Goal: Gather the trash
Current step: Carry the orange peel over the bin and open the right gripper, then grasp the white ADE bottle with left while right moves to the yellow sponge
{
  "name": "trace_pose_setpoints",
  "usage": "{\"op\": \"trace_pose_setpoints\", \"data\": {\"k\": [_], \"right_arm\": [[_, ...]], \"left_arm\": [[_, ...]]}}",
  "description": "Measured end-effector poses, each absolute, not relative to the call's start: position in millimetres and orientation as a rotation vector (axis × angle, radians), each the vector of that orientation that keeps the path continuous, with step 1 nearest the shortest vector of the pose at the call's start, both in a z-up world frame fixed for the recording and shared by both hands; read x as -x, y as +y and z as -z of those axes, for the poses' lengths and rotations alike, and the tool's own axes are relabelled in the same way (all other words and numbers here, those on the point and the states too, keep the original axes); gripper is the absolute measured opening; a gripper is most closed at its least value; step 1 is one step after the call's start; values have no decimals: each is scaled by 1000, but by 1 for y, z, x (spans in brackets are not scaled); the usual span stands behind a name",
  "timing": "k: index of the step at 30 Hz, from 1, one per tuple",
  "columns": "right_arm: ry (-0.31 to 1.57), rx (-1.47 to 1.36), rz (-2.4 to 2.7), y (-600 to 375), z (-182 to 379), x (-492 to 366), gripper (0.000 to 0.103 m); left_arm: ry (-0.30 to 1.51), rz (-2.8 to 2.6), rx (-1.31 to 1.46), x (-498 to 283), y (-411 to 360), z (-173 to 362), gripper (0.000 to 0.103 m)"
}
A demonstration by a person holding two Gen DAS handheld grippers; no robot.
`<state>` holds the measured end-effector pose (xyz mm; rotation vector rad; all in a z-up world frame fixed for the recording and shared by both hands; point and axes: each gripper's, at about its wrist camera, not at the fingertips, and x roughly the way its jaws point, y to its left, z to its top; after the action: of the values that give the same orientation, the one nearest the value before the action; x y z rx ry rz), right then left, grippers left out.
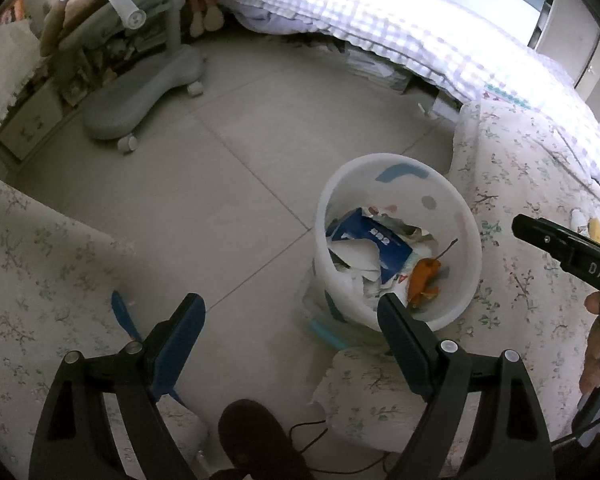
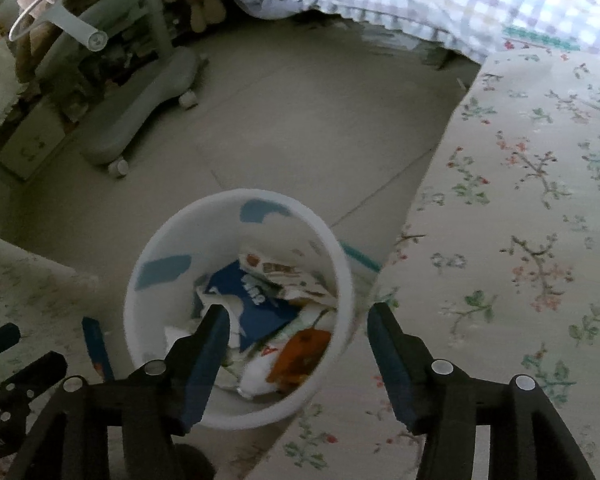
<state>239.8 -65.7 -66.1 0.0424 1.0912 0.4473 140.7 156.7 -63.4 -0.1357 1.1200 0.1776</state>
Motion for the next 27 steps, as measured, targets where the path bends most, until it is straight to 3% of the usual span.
{"op": "trace_pose_setpoints", "data": {"k": [22,27], "right_arm": [[1048,-57,-193,-197,56,-253,77],[1050,-95,-135,-234,58,-259,77]], "left_arm": [[1115,-129,92,-155,112,56,90],[1111,-119,86,-163,97,56,102]]}}
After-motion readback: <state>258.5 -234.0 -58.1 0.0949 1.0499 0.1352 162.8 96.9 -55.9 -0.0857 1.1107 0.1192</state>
